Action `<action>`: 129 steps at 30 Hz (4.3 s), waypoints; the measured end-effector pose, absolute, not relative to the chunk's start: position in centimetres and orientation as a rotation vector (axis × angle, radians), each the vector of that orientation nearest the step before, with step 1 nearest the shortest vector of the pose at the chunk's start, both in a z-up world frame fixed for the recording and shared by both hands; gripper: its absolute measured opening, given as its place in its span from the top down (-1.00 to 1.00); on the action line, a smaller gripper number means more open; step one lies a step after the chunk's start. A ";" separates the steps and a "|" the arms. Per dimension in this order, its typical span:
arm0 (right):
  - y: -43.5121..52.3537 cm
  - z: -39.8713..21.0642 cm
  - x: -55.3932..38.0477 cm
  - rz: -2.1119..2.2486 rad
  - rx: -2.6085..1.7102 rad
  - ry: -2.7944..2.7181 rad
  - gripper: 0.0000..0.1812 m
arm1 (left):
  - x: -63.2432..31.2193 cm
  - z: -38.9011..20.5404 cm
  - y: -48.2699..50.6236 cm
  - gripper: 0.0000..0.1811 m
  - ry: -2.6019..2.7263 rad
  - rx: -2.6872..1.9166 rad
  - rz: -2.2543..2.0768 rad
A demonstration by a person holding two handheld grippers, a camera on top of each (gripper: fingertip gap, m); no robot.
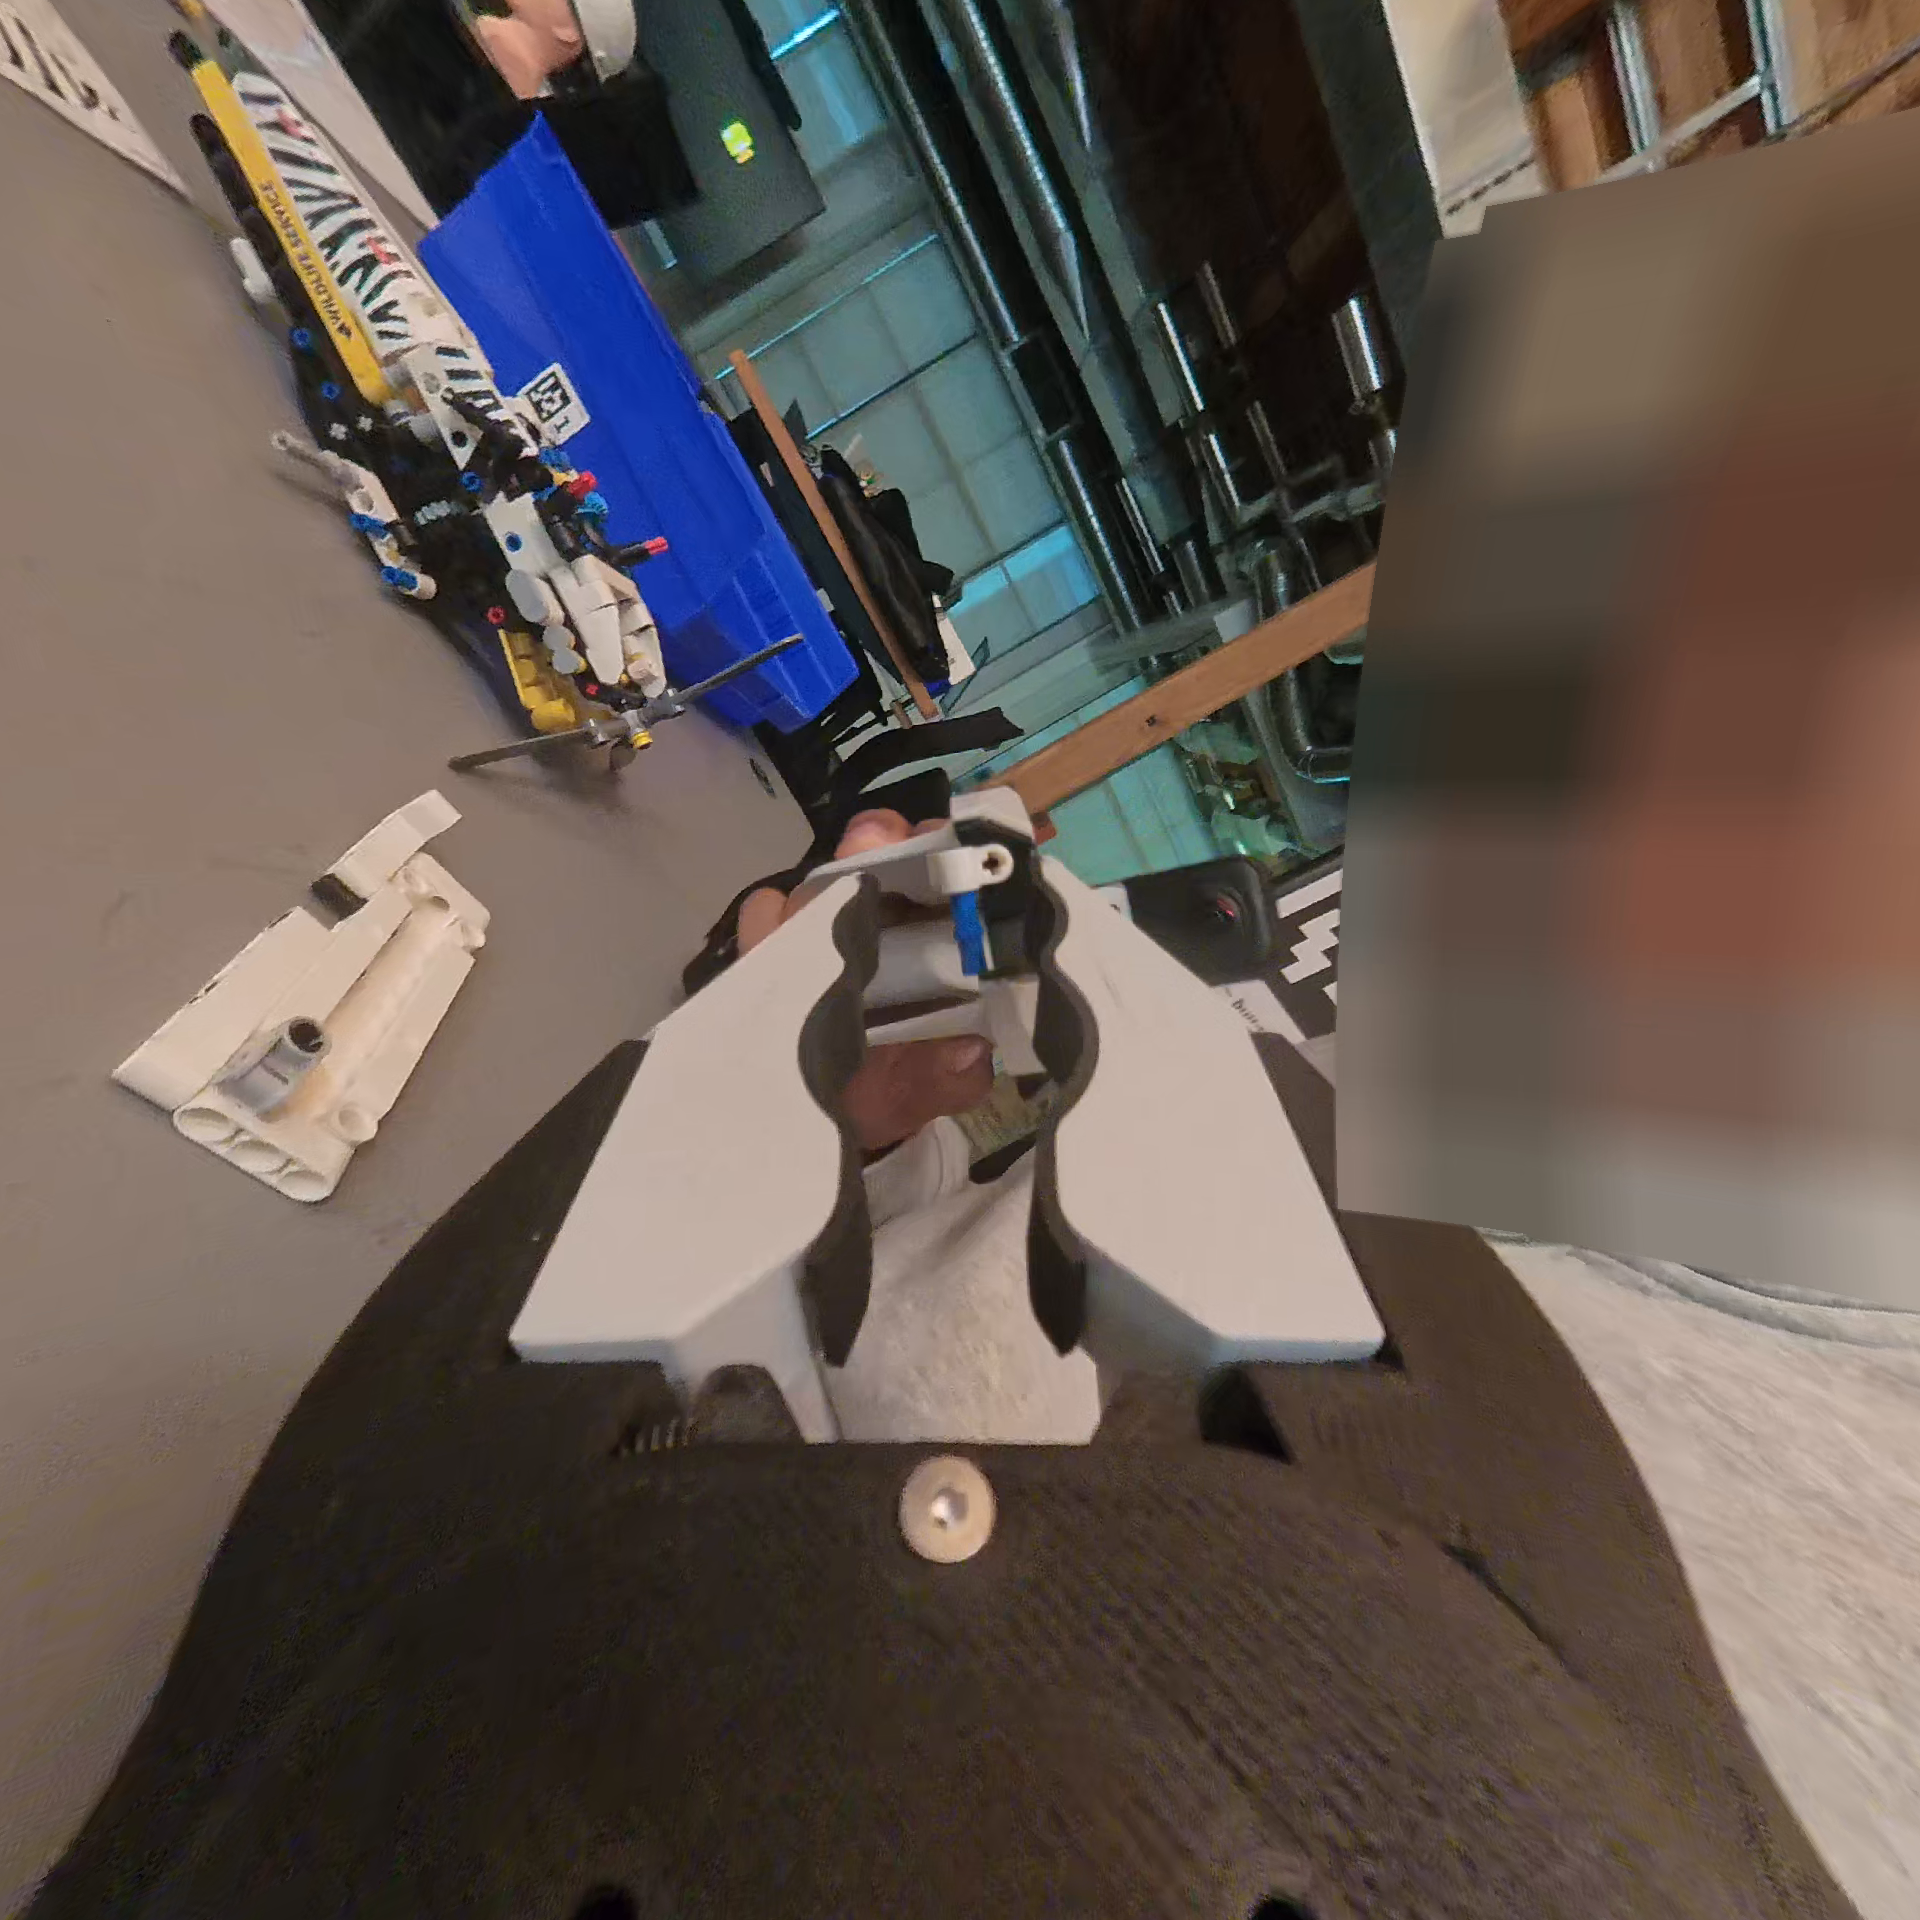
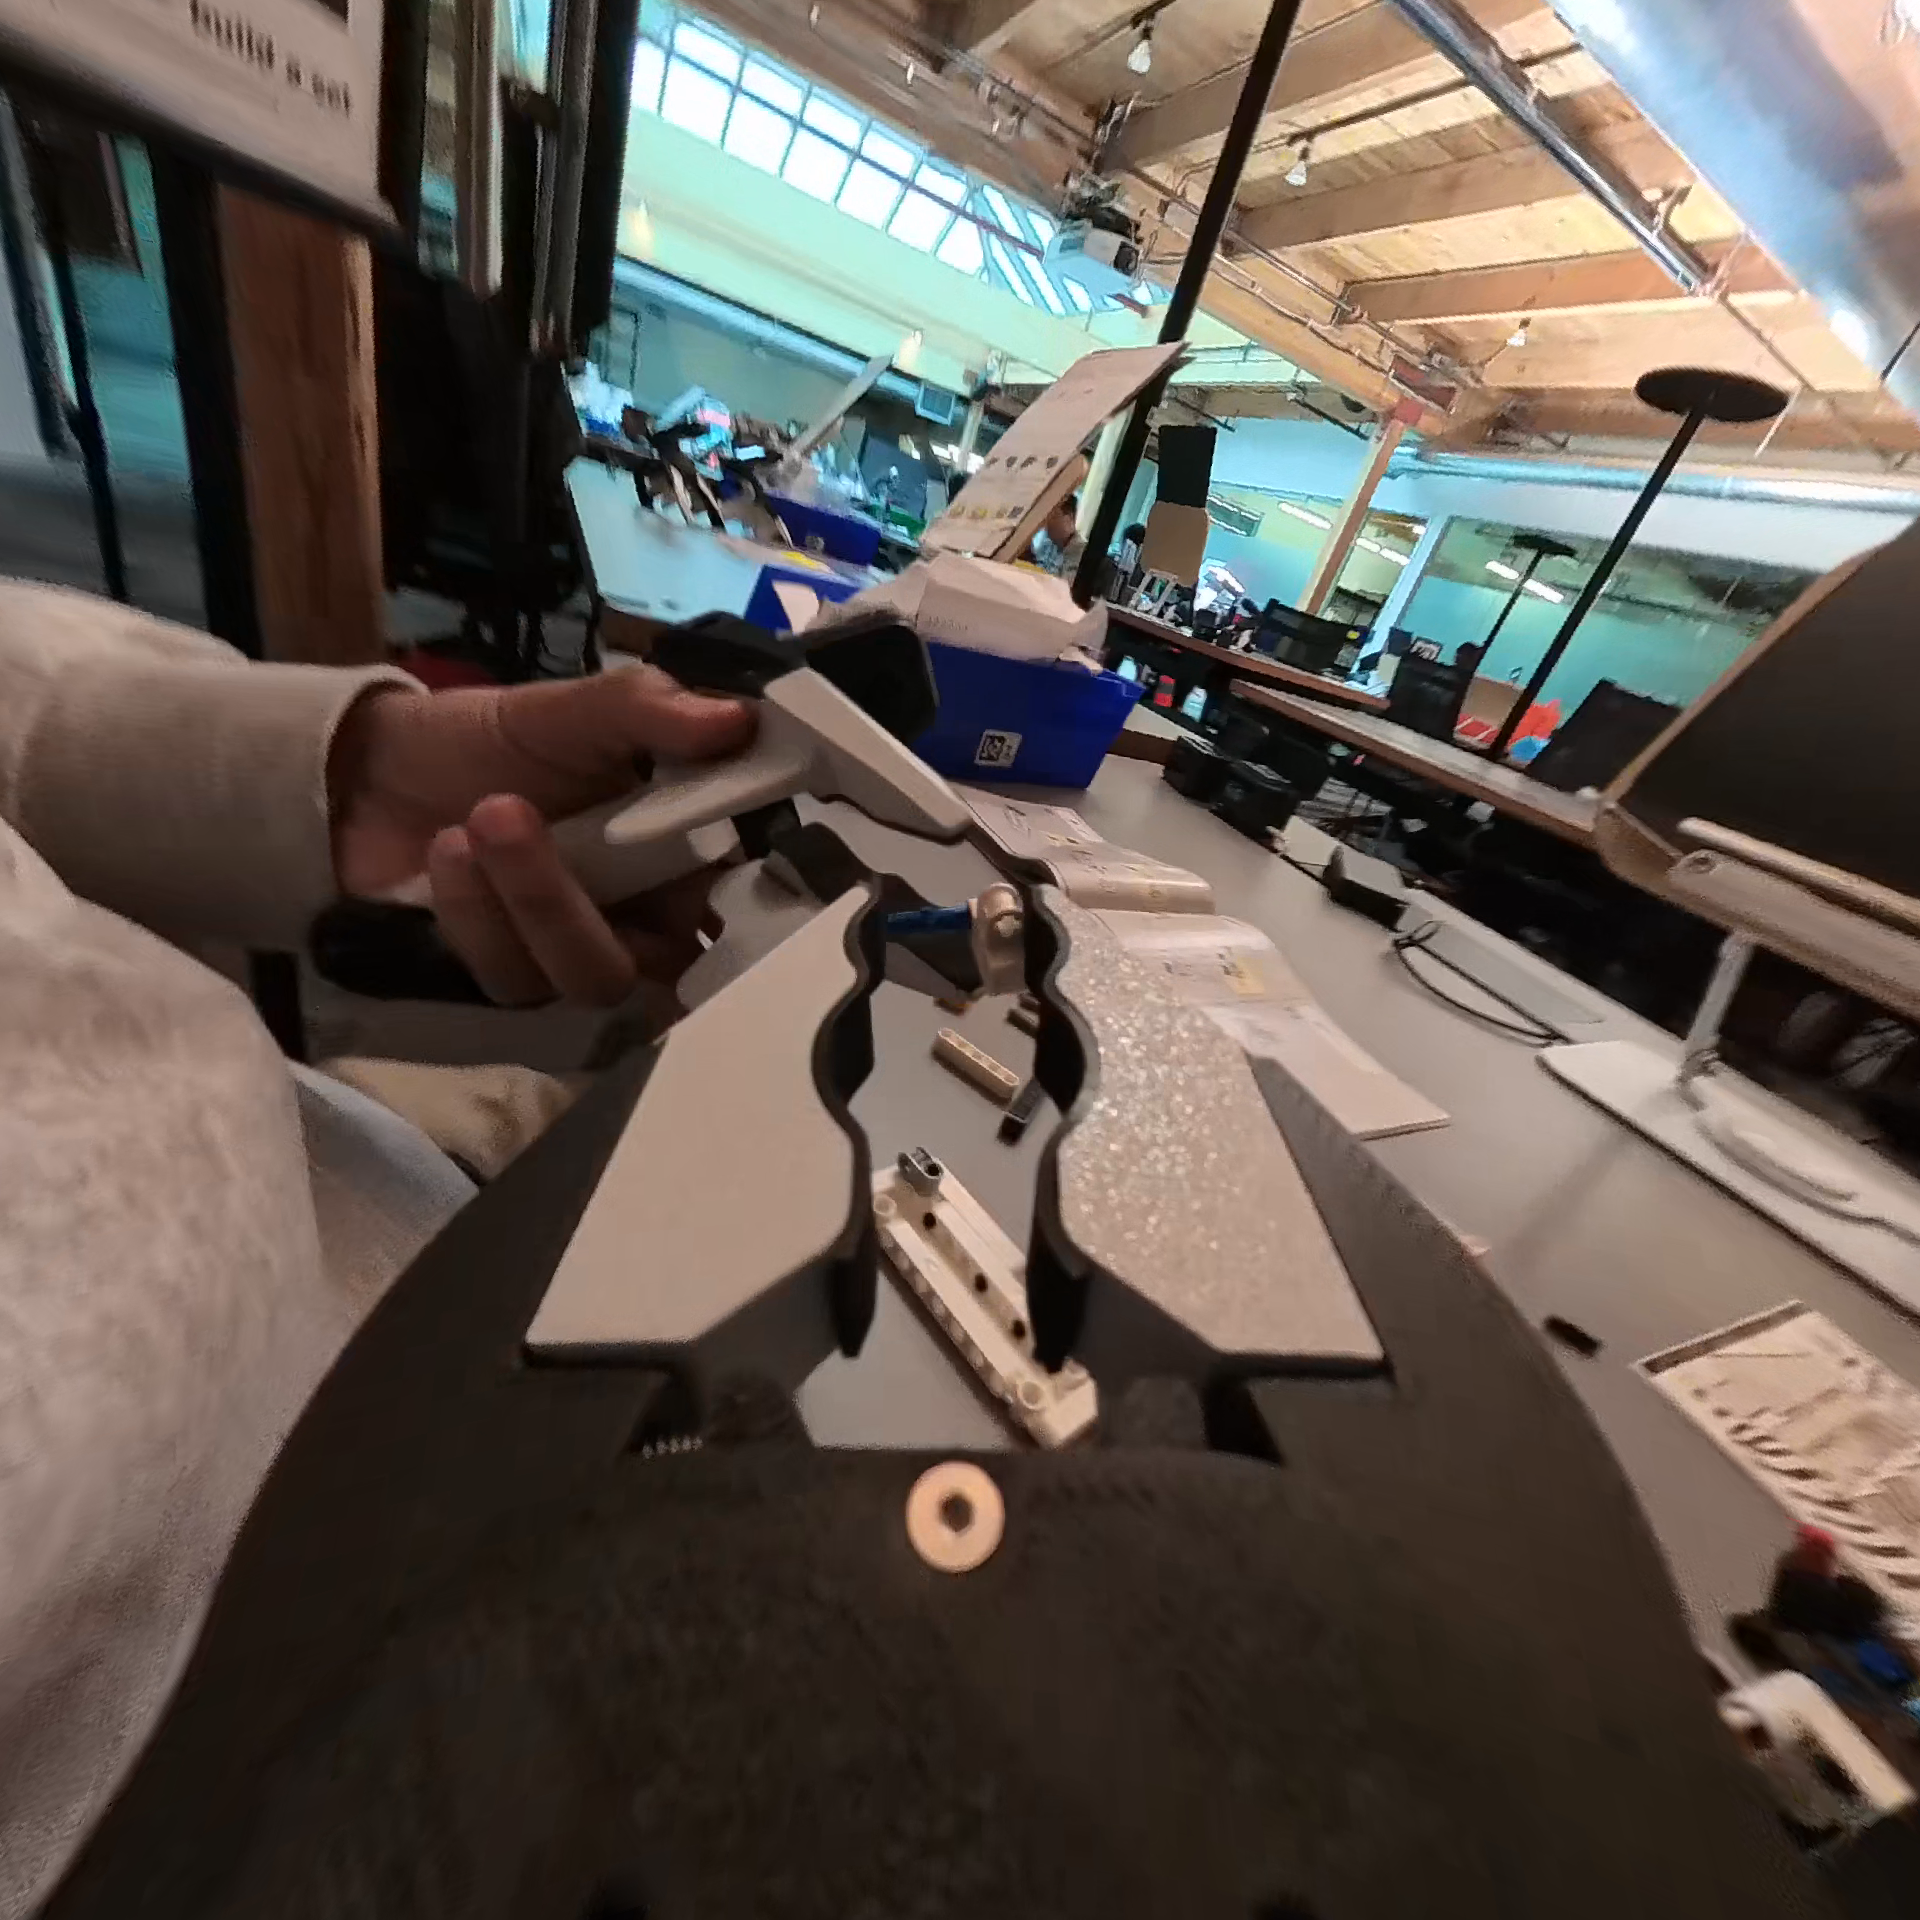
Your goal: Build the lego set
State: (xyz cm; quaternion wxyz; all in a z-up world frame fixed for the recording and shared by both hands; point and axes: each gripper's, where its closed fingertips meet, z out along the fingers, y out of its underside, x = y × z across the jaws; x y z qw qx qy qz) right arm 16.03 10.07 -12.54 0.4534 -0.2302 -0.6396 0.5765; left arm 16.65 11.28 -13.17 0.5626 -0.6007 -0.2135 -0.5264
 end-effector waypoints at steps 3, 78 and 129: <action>9.8 -13.2 15.9 1.296 -0.515 -1.601 0.73 | 16.7 -13.6 11.4 0.92 -0.509 -1.439 -1.222; 11.6 -15.5 16.0 0.954 -0.582 -1.720 0.73 | 16.0 -14.8 12.6 0.94 -0.411 -1.707 -0.578; 11.9 -13.3 16.6 1.123 -0.537 -1.572 0.74 | 17.1 -12.8 12.8 0.94 -0.447 -1.521 -0.718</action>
